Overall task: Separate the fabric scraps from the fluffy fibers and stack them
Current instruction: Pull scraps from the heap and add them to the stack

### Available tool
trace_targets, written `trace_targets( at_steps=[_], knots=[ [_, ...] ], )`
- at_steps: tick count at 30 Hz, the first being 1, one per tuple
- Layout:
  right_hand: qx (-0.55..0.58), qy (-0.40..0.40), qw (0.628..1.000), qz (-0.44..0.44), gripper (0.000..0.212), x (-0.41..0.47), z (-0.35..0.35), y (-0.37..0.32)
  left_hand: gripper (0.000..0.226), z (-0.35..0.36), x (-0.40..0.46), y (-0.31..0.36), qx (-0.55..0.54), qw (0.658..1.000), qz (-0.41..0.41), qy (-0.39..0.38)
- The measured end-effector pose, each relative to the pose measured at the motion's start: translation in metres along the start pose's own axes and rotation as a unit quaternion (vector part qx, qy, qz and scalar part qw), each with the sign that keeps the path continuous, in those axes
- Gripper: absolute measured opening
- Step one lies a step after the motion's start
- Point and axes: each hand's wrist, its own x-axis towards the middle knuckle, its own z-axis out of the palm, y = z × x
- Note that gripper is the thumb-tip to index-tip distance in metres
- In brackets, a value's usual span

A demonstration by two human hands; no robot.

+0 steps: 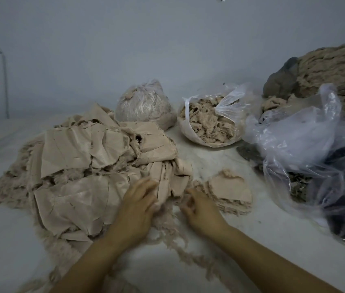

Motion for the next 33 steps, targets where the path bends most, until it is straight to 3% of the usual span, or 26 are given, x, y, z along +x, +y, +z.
trace_targets(
  at_steps=[2,4,7,11,14,17,19,22,24,26,28,31,33],
  knots=[
    [-0.051,-0.003,0.998,0.047,0.059,0.01,0.018,-0.005,0.039,-0.008,-0.003,-0.011,0.025,0.992,0.012,-0.126],
    [-0.128,0.007,0.99,0.065,0.058,0.021,0.028,-0.008,0.039,-0.01,-0.005,-0.025,0.08,0.975,-0.007,-0.21],
    [-0.203,-0.012,0.979,0.029,0.035,0.029,0.03,-0.013,0.047,-0.01,-0.005,-0.045,0.151,0.959,-0.038,-0.237],
    [-0.243,-0.064,0.966,-0.067,0.035,0.011,0.034,-0.018,0.051,-0.021,-0.016,-0.08,0.126,0.961,-0.105,-0.223],
    [-0.209,-0.11,0.966,-0.106,0.033,-0.022,0.047,-0.028,0.049,-0.037,-0.026,-0.096,0.107,0.952,-0.145,-0.248],
    [-0.117,-0.11,0.982,-0.103,0.02,-0.041,0.048,-0.034,0.046,-0.05,-0.027,-0.093,0.165,0.922,-0.19,-0.295],
    [-0.026,-0.045,0.997,-0.061,0.024,-0.036,0.036,-0.037,0.06,-0.05,-0.021,-0.076,0.202,0.921,-0.191,-0.273],
    [0.038,0.084,0.996,-0.009,0.016,-0.008,0.017,-0.031,0.05,-0.033,-0.007,-0.044,0.221,0.964,-0.116,-0.094],
    [-0.03,0.038,0.998,0.031,0.03,0.007,0.013,-0.026,0.031,-0.014,0.004,-0.02,0.16,0.982,-0.076,-0.061],
    [-0.131,-0.04,0.99,0.038,0.047,0.005,0.024,-0.018,0.037,0.009,0.006,-0.006,0.091,0.985,-0.042,-0.144],
    [-0.196,-0.023,0.98,-0.005,0.046,-0.014,0.036,-0.013,0.063,0.021,-0.001,-0.01,0.062,0.963,-0.035,-0.258],
    [-0.187,0.028,0.98,-0.061,0.043,-0.055,0.04,-0.006,0.084,0.012,-0.016,-0.036,0.007,0.932,-0.085,-0.353],
    [-0.173,-0.001,0.983,-0.058,0.044,-0.075,0.036,0.0,0.077,-0.002,-0.018,-0.044,-0.004,0.921,-0.105,-0.376]
  ],
)
